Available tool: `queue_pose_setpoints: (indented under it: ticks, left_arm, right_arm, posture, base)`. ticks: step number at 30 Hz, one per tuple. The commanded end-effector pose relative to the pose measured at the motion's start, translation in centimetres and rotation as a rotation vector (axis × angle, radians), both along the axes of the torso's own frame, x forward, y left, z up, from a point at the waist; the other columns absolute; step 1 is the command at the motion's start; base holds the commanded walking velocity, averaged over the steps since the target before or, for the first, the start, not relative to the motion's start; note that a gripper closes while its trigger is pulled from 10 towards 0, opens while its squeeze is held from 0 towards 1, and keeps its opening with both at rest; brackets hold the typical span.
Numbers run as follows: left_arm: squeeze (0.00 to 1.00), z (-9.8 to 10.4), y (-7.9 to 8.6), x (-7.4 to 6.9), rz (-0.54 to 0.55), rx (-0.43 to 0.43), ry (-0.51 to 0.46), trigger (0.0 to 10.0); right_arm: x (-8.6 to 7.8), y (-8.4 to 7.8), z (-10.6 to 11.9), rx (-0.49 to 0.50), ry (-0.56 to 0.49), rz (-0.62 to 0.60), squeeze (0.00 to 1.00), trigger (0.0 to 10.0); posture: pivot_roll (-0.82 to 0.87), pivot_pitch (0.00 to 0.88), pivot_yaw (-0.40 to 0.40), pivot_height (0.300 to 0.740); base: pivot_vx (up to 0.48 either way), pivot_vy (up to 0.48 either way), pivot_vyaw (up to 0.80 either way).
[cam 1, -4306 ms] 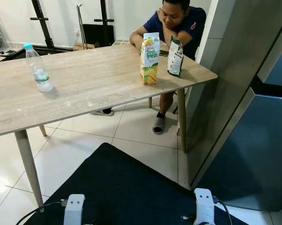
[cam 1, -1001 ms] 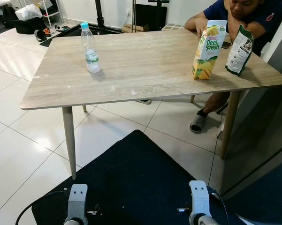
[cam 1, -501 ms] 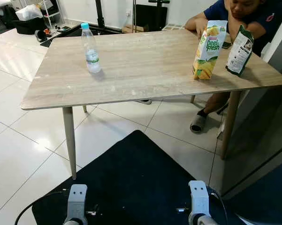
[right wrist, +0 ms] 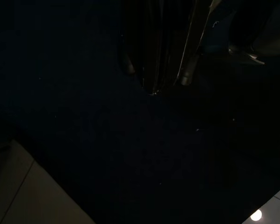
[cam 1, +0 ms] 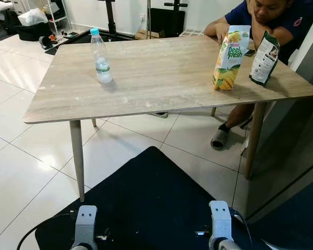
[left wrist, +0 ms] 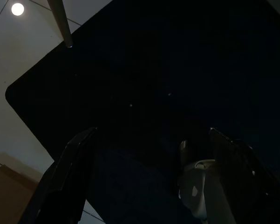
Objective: Restocking fridge
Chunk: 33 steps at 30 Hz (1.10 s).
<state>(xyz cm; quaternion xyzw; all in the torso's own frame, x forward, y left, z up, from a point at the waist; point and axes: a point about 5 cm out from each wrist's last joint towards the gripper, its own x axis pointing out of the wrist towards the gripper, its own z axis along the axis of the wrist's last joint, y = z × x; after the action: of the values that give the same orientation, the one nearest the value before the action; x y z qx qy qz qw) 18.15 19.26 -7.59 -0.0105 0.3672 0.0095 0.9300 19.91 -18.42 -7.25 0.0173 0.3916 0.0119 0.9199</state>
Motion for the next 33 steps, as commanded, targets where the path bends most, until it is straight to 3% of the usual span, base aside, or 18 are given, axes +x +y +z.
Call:
queue_pose_setpoints:
  ticks: [1, 7, 10, 33]
  left_arm:
    - [0.0, -0.11, 0.97, -0.4, 0.024, 0.017, 0.018, 10.0]
    - [0.0, -0.15, 1.11, -0.49, 0.029, 0.021, 0.023, 10.0]
    - [0.0, -0.22, 1.18, -0.56, 0.068, 0.01, 0.027, 10.0]
    - [0.0, 0.0, 0.9, -0.32, 0.075, -0.006, -0.011, 10.0]
  right_arm:
    - [-0.49, 0.09, -0.29, 0.011, 0.014, -0.022, 0.0, 10.0]
    - [-0.48, 0.04, -0.28, 0.01, 0.013, -0.022, 0.0, 10.0]
    - [-0.46, -0.06, -0.25, 0.007, 0.014, -0.02, 0.0, 10.0]
    - [-0.62, -0.04, -0.34, 0.008, 0.018, -0.018, 0.0, 10.0]
  posture:
    - [-0.1, 0.08, 0.014, 0.713]
    - [-0.11, 0.08, 0.011, 0.713]
    - [-0.11, 0.081, 0.008, 0.713]
    - [-0.1, 0.084, 0.007, 0.713]
  base:
    - [0.0, 0.0, 0.0]
    - [0.0, -0.48, 0.0]
    - [0.0, 0.0, 0.0]
    - [0.0, 0.0, 0.0]
